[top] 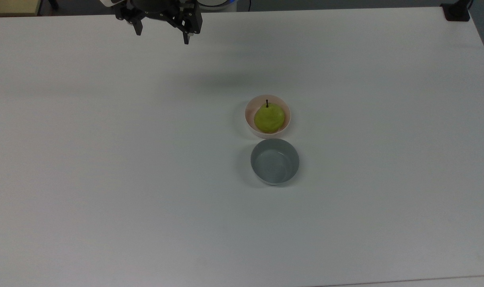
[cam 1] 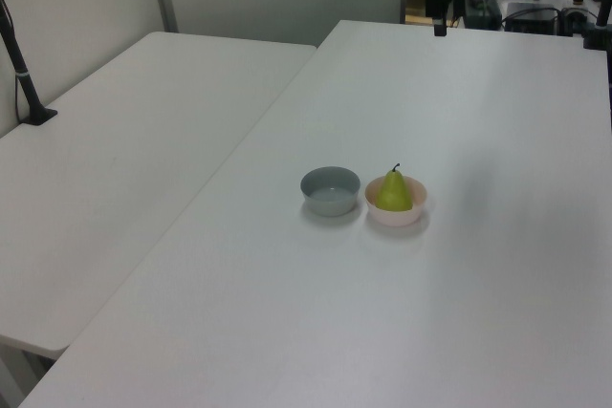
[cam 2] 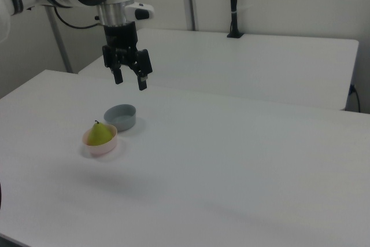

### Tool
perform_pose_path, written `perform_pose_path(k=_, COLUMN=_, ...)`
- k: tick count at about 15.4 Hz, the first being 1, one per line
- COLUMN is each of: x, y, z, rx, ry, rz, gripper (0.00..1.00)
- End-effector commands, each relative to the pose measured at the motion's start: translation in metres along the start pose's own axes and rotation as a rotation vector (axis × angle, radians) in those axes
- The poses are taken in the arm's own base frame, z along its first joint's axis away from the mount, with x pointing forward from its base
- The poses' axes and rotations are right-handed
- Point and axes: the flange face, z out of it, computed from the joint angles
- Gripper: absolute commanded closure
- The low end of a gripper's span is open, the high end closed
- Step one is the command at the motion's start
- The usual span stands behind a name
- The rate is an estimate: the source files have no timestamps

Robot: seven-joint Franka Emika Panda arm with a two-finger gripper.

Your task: Pick up a pear from the bowl

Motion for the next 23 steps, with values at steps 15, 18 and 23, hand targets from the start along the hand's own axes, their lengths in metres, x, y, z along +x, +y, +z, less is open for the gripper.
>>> perform_pose_path(k=15, x=0.004, y=-0.021, z=0.013, rx=0.072, ry=-0.004, rz=-0.051, gripper=0.0)
perform_pose_path(k=18, x=0.007, y=-0.079, z=0.033, rx=0.054, ry=-0.037, rz=-0.133, gripper=0.0)
perform_pose_path(k=23, x=0.011, y=-0.17, z=0.057, rx=0.051, ry=0.021, rz=-0.254, gripper=0.0)
